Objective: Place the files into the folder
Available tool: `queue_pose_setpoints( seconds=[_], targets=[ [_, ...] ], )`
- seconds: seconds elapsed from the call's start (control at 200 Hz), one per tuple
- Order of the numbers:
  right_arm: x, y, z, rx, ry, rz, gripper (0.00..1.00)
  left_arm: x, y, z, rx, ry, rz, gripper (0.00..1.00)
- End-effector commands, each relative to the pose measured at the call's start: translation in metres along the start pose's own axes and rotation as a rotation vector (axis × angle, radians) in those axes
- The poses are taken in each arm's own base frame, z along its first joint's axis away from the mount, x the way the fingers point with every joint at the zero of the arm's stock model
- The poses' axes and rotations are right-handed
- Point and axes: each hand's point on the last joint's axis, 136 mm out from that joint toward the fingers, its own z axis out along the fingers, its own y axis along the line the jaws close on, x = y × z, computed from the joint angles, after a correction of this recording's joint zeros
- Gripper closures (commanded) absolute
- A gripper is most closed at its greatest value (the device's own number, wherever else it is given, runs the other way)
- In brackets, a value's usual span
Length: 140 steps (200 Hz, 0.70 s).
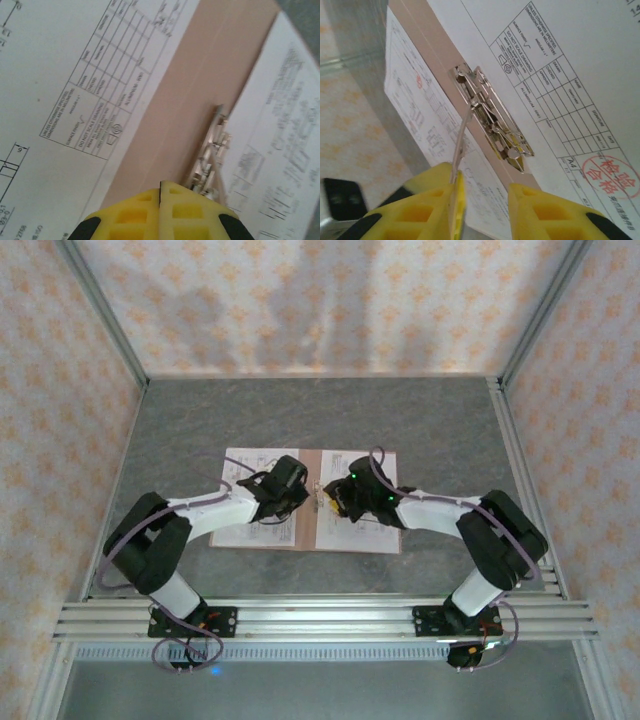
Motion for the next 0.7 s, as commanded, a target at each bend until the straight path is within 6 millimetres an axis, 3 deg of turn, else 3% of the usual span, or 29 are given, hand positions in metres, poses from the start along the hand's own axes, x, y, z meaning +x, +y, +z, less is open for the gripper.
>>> queue_pose_setpoints(
  seconds=[0.0,0.29,0.435,0.696],
  targets=[
    [0.001,0.046,-0.002,-0.185,-0.018,0.094,0.67,-0.001,-0.003,0.007,0.0,0.006,-0.01,1.0],
    [0.015,0.034,0.023,-0.159,0.032,0.169,0.69,0.003,0.006,0.014,-0.02,0.01,-0.012,1.0],
    [0.012,0.022,0.02,-0.131,0.001,0.169,0.69,0.004,0.01,0.015,-0.026,0.013,-0.012,1.0],
    [0.013,0.023,0.025,-0.128,0.015,0.168,0.72,0.01,0.02,0.023,-0.045,0.026,-0.014,1.0]
  ],
)
